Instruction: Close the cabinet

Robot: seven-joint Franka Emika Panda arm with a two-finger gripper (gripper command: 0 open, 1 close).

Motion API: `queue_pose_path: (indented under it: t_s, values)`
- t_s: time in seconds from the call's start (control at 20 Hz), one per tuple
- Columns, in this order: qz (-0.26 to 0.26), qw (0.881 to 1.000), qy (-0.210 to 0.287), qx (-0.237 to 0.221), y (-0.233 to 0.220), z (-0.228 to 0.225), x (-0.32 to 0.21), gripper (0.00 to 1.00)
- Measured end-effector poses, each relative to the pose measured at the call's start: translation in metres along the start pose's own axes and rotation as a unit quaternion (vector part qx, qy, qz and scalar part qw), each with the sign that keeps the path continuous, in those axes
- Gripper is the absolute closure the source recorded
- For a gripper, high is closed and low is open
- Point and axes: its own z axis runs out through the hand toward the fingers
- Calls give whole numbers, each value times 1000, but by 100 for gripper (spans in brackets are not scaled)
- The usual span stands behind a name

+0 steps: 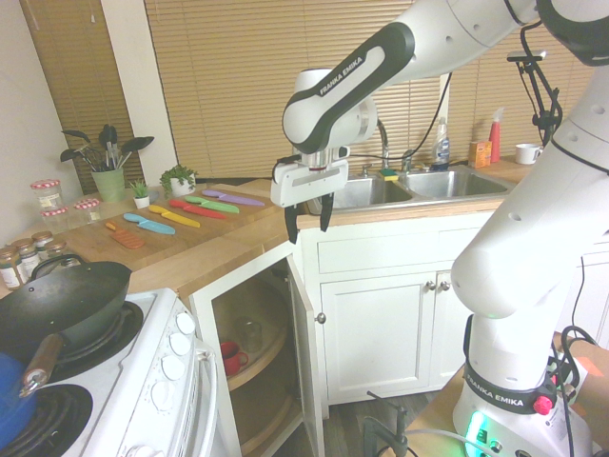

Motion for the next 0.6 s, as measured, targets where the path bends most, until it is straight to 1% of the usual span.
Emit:
queue_pose_path:
  t_s: [0.2, 0.45, 0.6]
  values:
    - [4, 1000, -2, -8, 5, 4, 6, 0]
    - [6, 999, 23, -30, 16, 17, 37, 0]
    - [18, 998, 44, -48, 28, 29, 63, 0]
